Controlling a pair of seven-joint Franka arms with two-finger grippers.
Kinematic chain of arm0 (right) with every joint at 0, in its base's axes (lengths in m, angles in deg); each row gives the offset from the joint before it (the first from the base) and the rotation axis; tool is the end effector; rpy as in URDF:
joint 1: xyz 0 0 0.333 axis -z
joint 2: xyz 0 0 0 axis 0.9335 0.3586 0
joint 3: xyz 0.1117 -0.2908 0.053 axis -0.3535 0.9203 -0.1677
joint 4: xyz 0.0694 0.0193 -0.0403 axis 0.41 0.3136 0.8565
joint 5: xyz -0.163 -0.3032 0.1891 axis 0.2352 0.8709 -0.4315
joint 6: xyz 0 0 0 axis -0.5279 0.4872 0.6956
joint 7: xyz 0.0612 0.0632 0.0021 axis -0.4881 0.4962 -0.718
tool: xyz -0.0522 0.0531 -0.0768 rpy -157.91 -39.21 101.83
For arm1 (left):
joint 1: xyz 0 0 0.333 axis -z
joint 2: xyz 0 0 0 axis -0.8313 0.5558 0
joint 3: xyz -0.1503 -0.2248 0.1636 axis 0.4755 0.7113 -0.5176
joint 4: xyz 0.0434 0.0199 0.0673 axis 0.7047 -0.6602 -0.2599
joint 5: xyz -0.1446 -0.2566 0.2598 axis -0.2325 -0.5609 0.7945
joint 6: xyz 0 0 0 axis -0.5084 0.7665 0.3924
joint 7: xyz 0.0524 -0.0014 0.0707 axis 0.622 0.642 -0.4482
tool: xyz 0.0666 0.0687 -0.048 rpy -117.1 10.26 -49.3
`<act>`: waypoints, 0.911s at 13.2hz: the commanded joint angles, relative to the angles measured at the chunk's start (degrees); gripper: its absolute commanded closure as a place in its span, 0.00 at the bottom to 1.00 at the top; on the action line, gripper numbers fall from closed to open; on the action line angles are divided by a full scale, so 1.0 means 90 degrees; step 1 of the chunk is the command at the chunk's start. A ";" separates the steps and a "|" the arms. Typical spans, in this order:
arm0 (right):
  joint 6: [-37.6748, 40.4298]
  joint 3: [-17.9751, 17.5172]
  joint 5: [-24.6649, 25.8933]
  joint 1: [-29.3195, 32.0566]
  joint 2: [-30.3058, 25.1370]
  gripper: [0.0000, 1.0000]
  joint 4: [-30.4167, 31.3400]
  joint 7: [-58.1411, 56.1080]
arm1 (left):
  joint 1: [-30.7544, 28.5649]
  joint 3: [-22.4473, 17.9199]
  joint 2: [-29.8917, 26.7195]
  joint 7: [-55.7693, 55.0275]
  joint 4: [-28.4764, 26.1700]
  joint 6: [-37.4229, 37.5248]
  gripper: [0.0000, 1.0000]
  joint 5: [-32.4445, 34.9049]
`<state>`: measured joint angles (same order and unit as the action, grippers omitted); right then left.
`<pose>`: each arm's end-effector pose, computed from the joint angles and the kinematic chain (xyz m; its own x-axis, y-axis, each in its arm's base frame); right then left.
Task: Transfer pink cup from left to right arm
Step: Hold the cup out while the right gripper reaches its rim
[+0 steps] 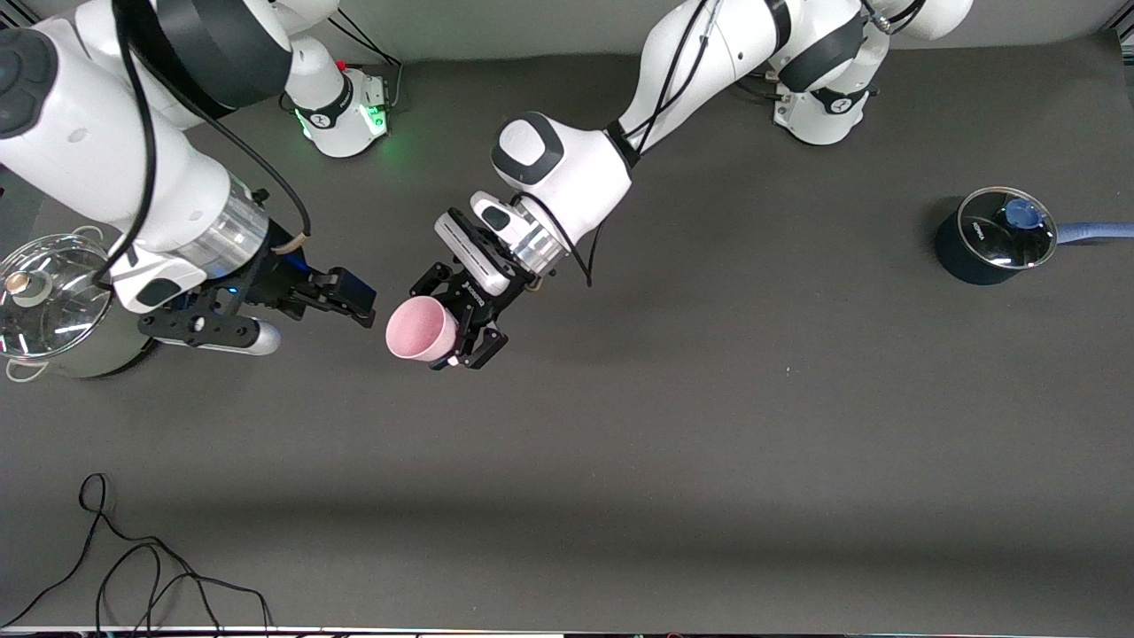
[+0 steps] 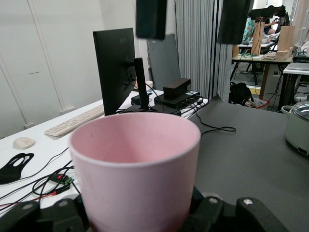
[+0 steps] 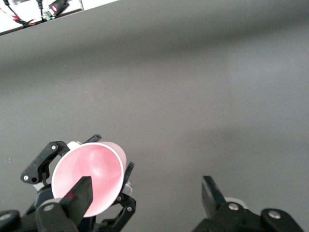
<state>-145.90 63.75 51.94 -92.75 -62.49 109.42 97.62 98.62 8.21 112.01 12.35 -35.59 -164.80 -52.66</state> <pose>0.6092 0.2438 0.5963 0.9694 -0.2439 0.0275 -0.2389 -0.9634 -0.1213 0.5200 -0.5910 0.3980 0.1406 -0.2566 0.9562 -0.7682 -0.6375 -0.0581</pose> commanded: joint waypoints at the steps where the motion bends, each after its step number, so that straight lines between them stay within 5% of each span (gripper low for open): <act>1: -0.0175 0.0058 0.0354 -0.0259 0.0291 0.00 -0.0191 0.0635 | 0.0125 -0.0123 -0.0010 -0.0058 0.0070 -0.0204 1.00 -0.0001; 12: -0.0431 0.0048 0.0325 -0.0347 0.0370 0.00 0.0102 0.0099 | 0.0125 -0.0230 -0.0059 -0.0331 0.0021 -0.0244 1.00 -0.0001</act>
<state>-150.08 63.83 54.13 -94.77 -58.41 109.78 100.13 98.73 7.02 112.01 10.54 -35.59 -165.80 -52.66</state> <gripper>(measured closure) 0.000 0.366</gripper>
